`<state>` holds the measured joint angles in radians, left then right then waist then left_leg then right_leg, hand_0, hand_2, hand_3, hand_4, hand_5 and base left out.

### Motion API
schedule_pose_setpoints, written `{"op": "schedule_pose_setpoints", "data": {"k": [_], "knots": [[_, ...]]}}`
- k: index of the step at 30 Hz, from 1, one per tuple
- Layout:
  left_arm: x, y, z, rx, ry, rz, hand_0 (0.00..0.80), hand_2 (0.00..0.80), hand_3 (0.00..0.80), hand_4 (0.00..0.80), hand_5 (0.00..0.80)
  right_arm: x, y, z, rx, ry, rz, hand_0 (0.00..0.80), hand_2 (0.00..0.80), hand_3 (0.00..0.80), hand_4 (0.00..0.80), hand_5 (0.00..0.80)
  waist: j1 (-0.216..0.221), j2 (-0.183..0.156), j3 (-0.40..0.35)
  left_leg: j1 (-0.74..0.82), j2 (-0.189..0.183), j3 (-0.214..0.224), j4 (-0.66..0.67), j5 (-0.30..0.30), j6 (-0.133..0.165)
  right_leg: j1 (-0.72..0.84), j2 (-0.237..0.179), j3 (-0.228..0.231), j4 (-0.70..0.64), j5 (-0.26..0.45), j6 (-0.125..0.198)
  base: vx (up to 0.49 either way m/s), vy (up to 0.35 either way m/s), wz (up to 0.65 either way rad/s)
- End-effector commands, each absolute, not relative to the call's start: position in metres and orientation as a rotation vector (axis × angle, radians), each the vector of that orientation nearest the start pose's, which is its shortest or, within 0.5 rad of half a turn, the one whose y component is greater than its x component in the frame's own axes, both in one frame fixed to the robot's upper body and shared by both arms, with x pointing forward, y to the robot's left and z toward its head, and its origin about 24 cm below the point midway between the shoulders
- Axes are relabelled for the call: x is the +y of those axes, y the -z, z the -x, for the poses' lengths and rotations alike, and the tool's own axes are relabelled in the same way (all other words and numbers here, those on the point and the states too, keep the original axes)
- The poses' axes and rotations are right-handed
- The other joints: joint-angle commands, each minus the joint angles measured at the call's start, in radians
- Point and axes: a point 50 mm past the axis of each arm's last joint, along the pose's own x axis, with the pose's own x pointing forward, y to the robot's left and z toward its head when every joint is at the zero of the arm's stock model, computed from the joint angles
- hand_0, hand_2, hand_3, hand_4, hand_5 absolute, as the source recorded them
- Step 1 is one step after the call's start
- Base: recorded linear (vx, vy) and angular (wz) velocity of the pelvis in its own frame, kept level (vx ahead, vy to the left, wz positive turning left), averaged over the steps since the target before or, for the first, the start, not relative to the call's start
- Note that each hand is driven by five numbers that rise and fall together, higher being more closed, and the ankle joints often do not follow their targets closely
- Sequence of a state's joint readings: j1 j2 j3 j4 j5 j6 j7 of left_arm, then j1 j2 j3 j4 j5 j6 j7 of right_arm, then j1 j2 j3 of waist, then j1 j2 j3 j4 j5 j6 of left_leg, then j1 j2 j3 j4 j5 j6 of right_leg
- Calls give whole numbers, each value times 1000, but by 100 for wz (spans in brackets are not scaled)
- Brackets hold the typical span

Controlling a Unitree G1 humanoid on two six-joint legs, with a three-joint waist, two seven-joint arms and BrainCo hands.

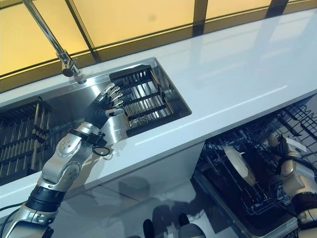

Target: Take plates into dishwasher

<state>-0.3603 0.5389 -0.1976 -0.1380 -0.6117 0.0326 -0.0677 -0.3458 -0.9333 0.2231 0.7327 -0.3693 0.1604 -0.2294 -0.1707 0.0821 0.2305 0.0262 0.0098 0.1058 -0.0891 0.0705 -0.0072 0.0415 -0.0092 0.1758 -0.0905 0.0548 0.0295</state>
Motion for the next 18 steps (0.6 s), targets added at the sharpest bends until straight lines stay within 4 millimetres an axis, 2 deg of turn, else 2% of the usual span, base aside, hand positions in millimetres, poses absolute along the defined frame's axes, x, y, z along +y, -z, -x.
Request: {"op": "schedule_pose_setpoints", "data": {"k": [1,8,15,18], "knots": [[145,-208,-299,-499,477,3,0,0,0,0,0,-397,-129,-294,342,566,1408,800,800,800,800,800,45,-2,32,30,-36,-28,2,-110,49,-53,35,-59,3,12,20,-7,-49,2],[145,-215,-298,-531,488,-12,0,0,0,0,0,-407,-134,-295,373,625,1428,800,800,800,800,800,59,23,64,6,-46,-37,2,-94,46,-77,26,-72,15,10,16,-5,-49,4],[145,-228,-296,-587,498,-20,0,0,0,0,0,-413,-147,-297,386,661,1450,800,800,800,800,800,65,46,111,-29,-52,-40,2,-82,43,-115,22,-76,25,10,12,-40,-28,1],[145,-231,-296,-598,499,-26,0,0,0,0,0,-417,-144,-294,416,676,1439,800,800,800,800,800,65,48,122,-39,-52,-39,2,-80,42,-124,22,-77,25,11,12,-13,-8,1]]}}
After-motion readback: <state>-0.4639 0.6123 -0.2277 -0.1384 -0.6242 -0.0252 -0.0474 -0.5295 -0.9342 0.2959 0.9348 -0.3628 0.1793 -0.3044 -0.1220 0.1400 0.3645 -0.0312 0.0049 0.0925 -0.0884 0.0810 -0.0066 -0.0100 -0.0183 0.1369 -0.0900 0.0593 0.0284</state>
